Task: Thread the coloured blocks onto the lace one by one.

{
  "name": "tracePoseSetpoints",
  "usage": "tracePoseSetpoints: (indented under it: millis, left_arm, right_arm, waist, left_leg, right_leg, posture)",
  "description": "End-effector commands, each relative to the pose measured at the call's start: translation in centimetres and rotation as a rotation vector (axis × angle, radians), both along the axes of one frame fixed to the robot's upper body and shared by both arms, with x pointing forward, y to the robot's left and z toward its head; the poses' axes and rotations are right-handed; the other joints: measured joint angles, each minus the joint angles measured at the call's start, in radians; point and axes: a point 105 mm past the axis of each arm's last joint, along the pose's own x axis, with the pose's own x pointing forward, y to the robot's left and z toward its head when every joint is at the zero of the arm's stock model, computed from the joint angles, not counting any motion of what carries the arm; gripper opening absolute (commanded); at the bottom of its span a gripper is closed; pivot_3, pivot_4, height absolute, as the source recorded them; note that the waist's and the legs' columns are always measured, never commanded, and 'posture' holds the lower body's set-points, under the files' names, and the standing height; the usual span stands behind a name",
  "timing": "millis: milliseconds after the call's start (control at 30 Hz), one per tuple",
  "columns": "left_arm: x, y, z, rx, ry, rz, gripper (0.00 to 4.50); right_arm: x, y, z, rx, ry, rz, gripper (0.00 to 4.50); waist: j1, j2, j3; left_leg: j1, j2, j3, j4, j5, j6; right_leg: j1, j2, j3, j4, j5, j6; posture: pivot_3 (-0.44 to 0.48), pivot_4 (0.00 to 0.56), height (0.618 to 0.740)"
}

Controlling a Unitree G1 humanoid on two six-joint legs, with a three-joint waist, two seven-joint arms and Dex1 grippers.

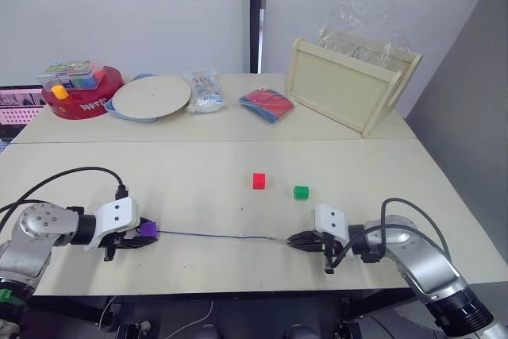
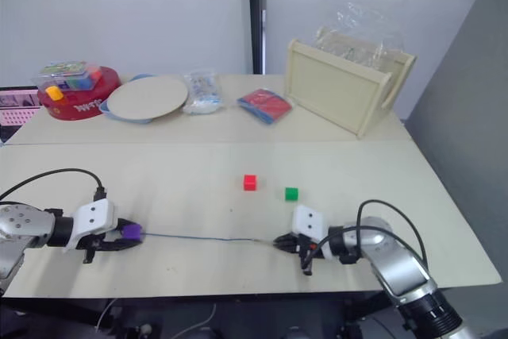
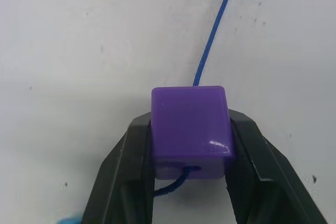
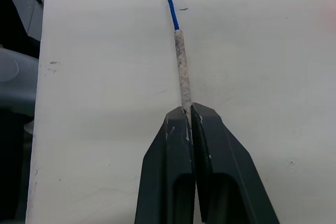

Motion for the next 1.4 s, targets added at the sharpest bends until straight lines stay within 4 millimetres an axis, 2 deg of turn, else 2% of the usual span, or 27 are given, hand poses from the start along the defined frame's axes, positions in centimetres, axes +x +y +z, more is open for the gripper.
tracePoseSetpoints:
  millis: [33, 167, 233, 333, 400, 600, 767, 867, 1100, 1200, 1400]
  left_arm:
    - [0.0, -0.2, 1.0, -0.058, -0.002, 0.049, 3.18]
    - [-0.3, -2.2, 3.3, -0.159, 0.000, 0.049, 3.18]
    - [-0.5, -4.0, 4.6, -0.214, -0.004, 0.026, 3.18]
    - [-1.2, -7.8, 5.3, -0.322, 0.008, -0.039, 3.18]
    - [-1.6, -9.9, 5.1, -0.380, 0.017, -0.067, 3.18]
    - [-1.6, -14.9, 2.2, -0.436, 0.017, -0.146, 3.18]
    - [-1.2, -17.0, 0.3, -0.388, 0.020, -0.224, 3.18]
    - [-0.9, -17.4, -0.8, -0.377, 0.030, -0.243, 3.18]
    - [-0.5, -18.5, -1.1, -0.446, 0.050, -0.257, 3.18]
    - [-0.2, -18.6, -1.0, -0.471, 0.052, -0.247, 2.34]
    - [-0.1, -18.5, -1.2, -0.467, 0.065, -0.248, 0.32]
  right_arm:
    - [0.2, 0.8, 0.9, 0.023, -0.036, 0.030, 0.00]
    - [0.1, 1.8, 1.2, 0.028, -0.040, 0.040, 0.00]
    - [0.1, 2.4, 1.5, 0.031, -0.043, 0.044, 0.00]
    - [0.1, 3.4, 1.4, 0.002, -0.055, 0.048, 0.00]
    - [0.0, 4.1, 1.6, 0.009, -0.053, 0.051, 0.00]
    - [0.0, 5.0, 1.9, 0.009, -0.061, 0.052, 0.00]
    - [-0.2, 5.2, 1.8, 0.005, -0.058, 0.059, 0.00]
    - [-0.4, 5.2, 1.7, 0.001, -0.056, 0.059, 0.00]
    - [-0.4, 5.1, 1.7, -0.012, -0.056, 0.059, 0.00]
    - [-0.3, 4.9, 1.7, -0.015, -0.055, 0.054, 0.00]
    - [-0.1, 4.8, 1.6, -0.015, -0.054, 0.045, 0.00]
  waist:
    - [0.001, 0.000, 0.000]
    - [0.005, -0.001, 0.000]
    - [0.008, -0.001, 0.001]
    - [0.010, -0.001, 0.001]
    - [0.009, -0.001, 0.001]
    - [0.009, -0.002, 0.001]
    - [0.010, -0.002, 0.001]
    - [0.010, -0.002, 0.000]
    - [0.009, -0.002, 0.000]
    - [0.009, -0.002, 0.000]
    - [0.009, -0.002, 0.000]
  left_leg:
    - [0.000, 0.000, 0.000, 0.000, 0.000, 0.000]
    - [-0.004, 0.000, 0.000, 0.000, 0.000, 0.000]
    - [-0.004, 0.000, 0.000, 0.001, 0.000, 0.000]
    - [-0.005, -0.001, 0.000, 0.001, 0.000, 0.000]
    - [-0.005, -0.001, 0.000, 0.002, 0.000, 0.000]
    - [-0.005, -0.001, -0.001, 0.002, 0.000, 0.000]
    - [-0.005, -0.001, -0.001, 0.003, 0.000, 0.000]
    - [-0.005, -0.001, -0.001, 0.003, 0.000, 0.000]
    - [-0.005, -0.001, -0.001, 0.003, 0.000, 0.000]
    - [-0.005, -0.002, -0.001, 0.004, 0.000, 0.000]
    - [-0.005, -0.001, -0.001, 0.004, 0.000, 0.000]
  right_leg:
    - [0.000, 0.000, 0.000, 0.000, 0.000, 0.000]
    - [-0.002, 0.000, 0.000, 0.000, 0.000, 0.000]
    - [-0.003, 0.000, -0.001, 0.000, 0.000, 0.000]
    - [-0.003, -0.001, -0.001, 0.000, 0.000, 0.000]
    - [-0.003, -0.001, -0.001, 0.001, 0.000, 0.000]
    - [-0.003, -0.001, -0.001, 0.001, 0.000, 0.000]
    - [-0.003, -0.001, -0.001, 0.001, 0.000, 0.000]
    - [-0.002, -0.001, -0.001, 0.001, 0.000, 0.000]
    - [-0.002, -0.001, -0.001, 0.001, 0.000, 0.000]
    - [-0.002, -0.001, -0.001, 0.001, 0.000, 0.000]
    - [-0.002, -0.001, -0.001, 0.001, 0.000, 0.000]
  posture:
    - [0.000, 0.150, 0.740]
    - [0.000, 0.150, 0.740]
    - [0.000, 0.150, 0.740]
    - [0.000, 0.150, 0.740]
    - [0.000, 0.150, 0.740]
    - [0.000, 0.150, 0.740]
    - [0.000, 0.150, 0.740]
    - [0.000, 0.150, 0.740]
    - [0.000, 0.150, 0.740]
    - [0.000, 0.150, 0.740]
    - [0.000, 0.150, 0.740]
